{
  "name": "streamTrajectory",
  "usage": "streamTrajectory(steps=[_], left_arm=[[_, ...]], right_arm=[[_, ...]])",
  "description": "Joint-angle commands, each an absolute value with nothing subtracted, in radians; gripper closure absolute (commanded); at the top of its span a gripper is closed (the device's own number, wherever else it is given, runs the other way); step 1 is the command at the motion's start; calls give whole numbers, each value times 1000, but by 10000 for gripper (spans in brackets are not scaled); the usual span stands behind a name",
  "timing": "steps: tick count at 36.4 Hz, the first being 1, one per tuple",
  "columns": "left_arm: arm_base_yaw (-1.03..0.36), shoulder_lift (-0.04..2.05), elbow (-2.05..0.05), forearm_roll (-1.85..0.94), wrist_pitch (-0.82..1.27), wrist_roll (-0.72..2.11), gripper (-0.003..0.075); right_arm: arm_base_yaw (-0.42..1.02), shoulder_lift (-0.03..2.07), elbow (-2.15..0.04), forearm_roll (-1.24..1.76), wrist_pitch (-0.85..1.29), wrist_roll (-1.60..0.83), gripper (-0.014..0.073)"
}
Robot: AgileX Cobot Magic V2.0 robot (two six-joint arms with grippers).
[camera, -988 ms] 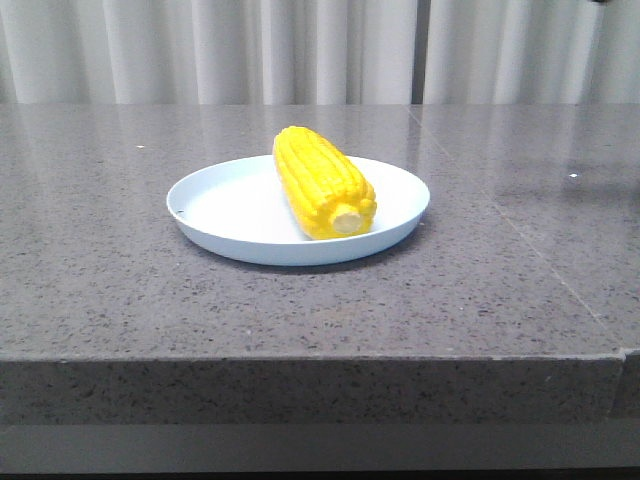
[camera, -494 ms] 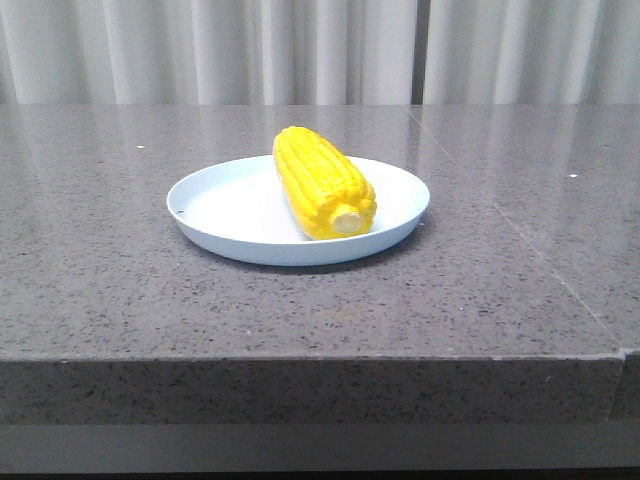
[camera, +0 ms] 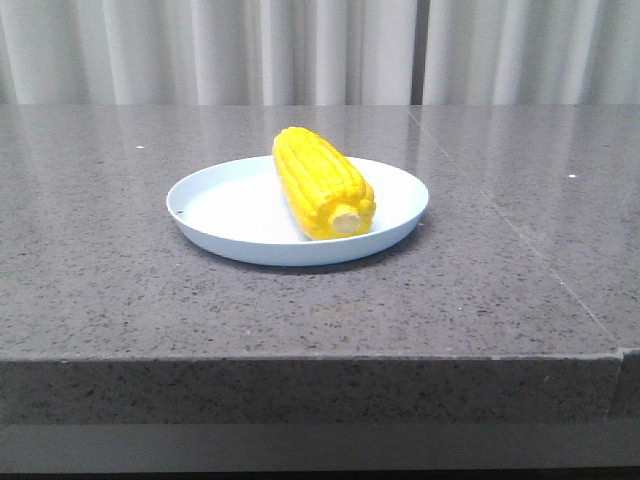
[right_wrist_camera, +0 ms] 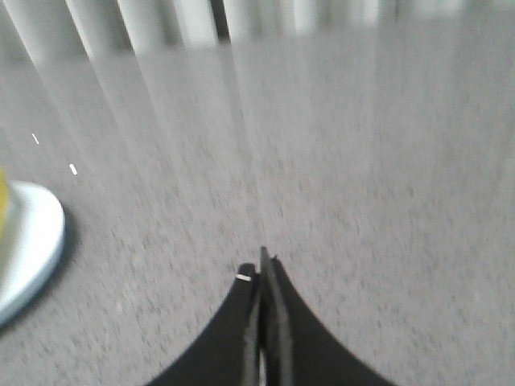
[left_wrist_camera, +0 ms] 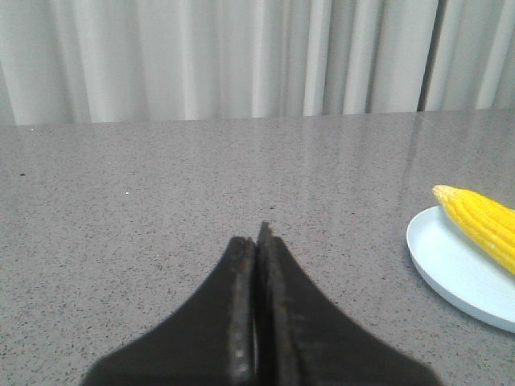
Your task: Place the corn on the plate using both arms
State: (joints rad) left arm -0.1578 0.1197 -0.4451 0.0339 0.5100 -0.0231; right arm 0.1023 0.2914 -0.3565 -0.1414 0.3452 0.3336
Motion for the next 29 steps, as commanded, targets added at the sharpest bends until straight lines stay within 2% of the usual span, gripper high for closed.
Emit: streamTrajectory(steps=[1, 29], left_arm=[[-166, 132, -468, 35, 436, -25, 741], [-166, 132, -468, 35, 436, -25, 741]], right_arm=[[95, 230, -352, -165, 198, 322, 656], [95, 200, -349, -165, 202, 322, 656]])
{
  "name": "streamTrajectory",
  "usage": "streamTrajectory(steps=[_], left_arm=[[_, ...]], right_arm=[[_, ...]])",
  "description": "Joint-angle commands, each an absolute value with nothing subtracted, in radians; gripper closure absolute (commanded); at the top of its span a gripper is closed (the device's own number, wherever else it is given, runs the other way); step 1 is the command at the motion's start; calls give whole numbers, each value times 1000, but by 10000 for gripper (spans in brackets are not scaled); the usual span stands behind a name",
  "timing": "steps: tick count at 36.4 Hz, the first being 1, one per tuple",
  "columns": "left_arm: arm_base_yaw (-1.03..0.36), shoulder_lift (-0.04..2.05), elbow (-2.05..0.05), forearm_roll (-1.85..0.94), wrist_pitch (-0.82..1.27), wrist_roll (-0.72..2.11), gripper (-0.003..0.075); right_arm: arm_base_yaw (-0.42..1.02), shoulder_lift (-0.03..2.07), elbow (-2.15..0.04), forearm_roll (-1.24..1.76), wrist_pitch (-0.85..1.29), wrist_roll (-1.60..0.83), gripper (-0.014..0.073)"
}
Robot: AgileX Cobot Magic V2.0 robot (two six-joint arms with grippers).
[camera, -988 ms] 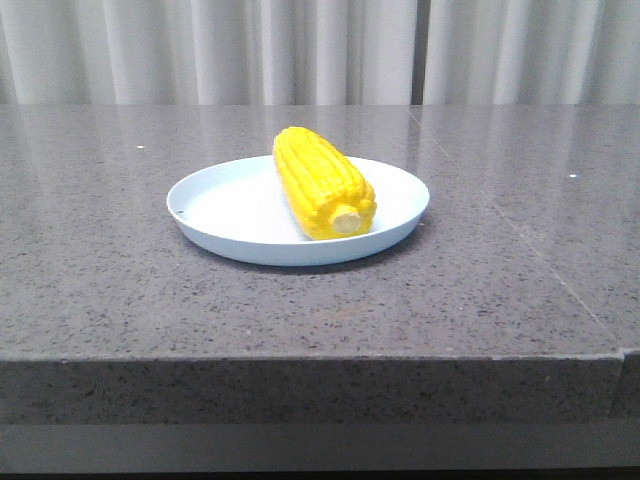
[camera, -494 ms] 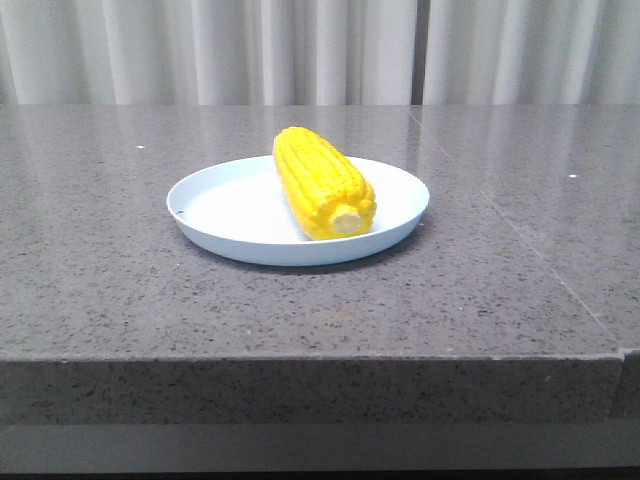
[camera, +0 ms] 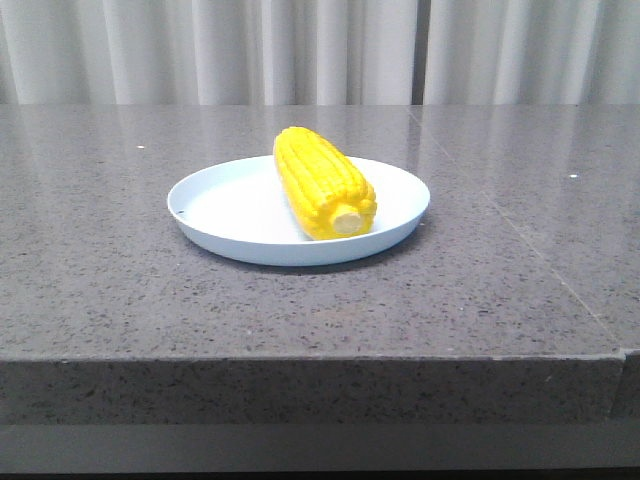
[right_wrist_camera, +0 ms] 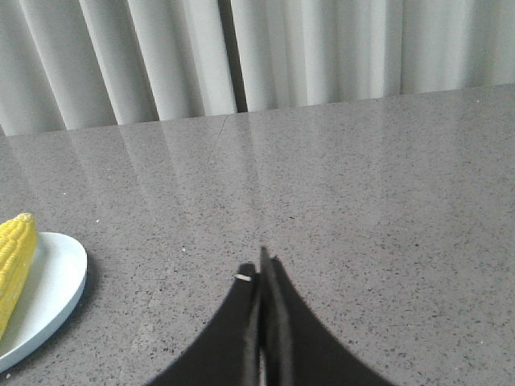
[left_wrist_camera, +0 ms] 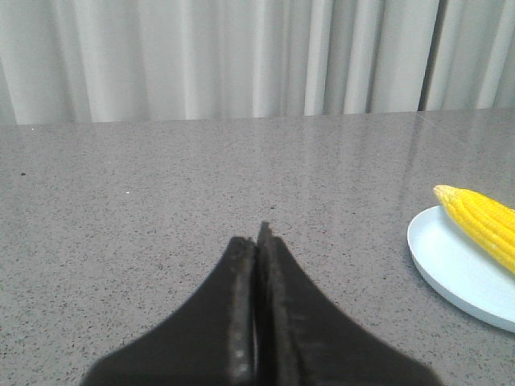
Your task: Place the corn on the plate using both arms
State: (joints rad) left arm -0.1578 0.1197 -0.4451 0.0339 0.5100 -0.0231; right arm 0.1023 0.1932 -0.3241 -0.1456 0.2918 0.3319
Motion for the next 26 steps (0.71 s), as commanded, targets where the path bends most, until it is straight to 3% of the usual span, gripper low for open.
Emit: streamTrajectory(steps=[1, 16, 26], left_arm=[[-166, 132, -468, 35, 436, -25, 741], [-166, 132, -458, 39, 417, -25, 741], [-75, -7, -300, 35, 311, -25, 741]], right_arm=[[95, 200, -349, -165, 202, 322, 656], [95, 200, -349, -165, 202, 322, 656], [95, 200, -349, -165, 202, 322, 656]])
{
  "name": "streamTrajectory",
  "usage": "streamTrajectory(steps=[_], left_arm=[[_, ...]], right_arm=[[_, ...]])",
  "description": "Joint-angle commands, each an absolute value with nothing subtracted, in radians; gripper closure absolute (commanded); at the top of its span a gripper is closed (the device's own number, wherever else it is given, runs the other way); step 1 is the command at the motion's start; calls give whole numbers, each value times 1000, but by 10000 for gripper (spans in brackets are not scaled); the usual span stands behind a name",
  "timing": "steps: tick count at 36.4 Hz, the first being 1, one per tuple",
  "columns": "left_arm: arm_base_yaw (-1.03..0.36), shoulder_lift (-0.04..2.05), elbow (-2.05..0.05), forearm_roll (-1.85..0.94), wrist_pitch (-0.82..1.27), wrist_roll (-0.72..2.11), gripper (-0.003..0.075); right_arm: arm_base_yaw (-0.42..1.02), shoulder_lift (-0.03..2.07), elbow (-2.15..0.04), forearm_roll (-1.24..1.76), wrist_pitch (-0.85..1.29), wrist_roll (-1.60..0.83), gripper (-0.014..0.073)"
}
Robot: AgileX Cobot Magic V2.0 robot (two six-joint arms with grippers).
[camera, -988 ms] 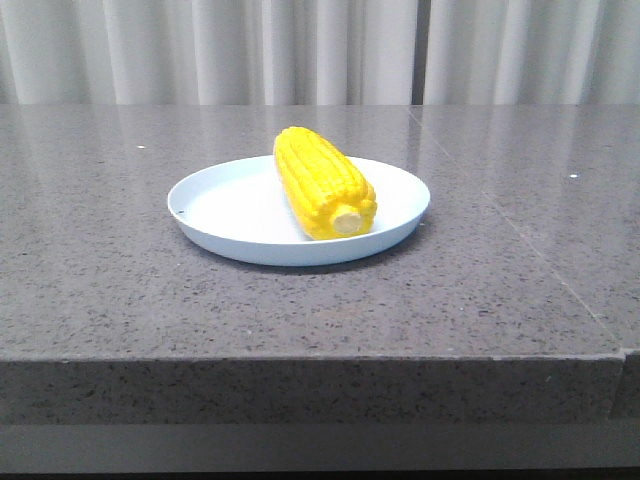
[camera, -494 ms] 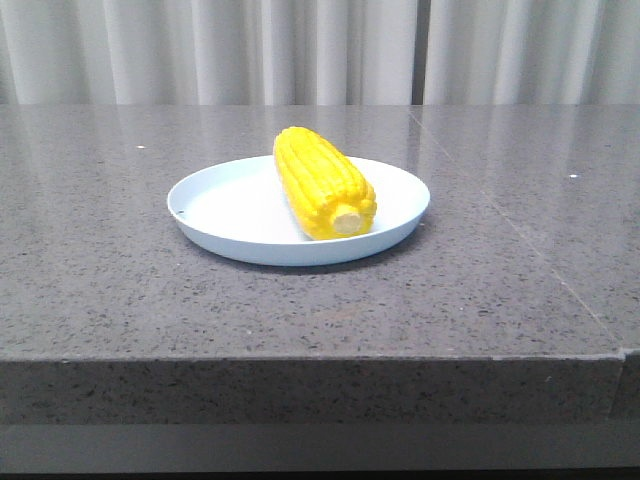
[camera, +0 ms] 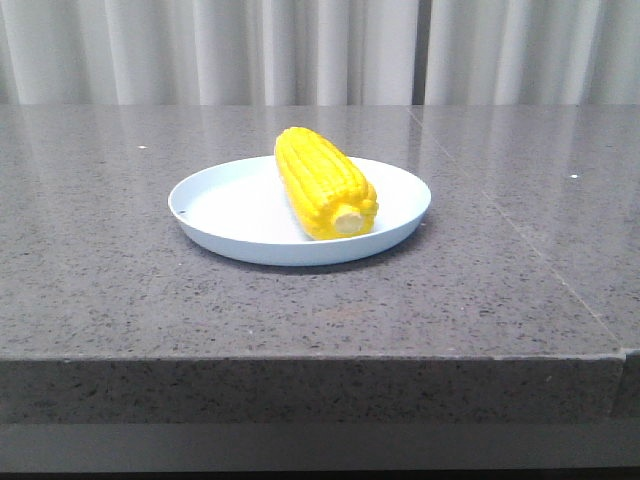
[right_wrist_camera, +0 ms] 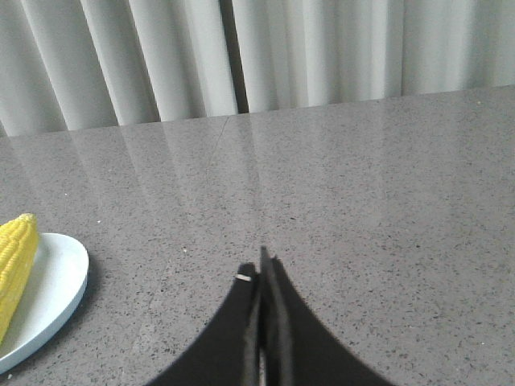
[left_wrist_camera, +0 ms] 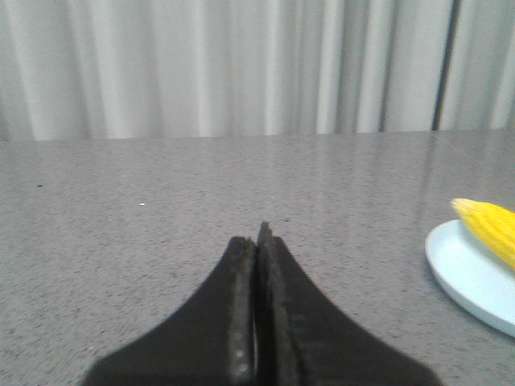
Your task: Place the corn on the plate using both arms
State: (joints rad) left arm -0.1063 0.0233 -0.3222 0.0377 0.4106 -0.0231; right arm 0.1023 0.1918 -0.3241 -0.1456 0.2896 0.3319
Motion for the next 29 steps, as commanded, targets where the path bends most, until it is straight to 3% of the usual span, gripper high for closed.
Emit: streamTrajectory(steps=[1, 15, 29], left_arm=[[-61, -21, -279, 35, 311, -25, 741], [-14, -24, -77, 35, 285, -25, 741], [-14, -24, 31, 35, 55, -25, 741]], right_arm=[[95, 200, -349, -165, 202, 322, 656], [95, 200, -349, -165, 202, 322, 656], [95, 200, -349, -165, 202, 322, 656]])
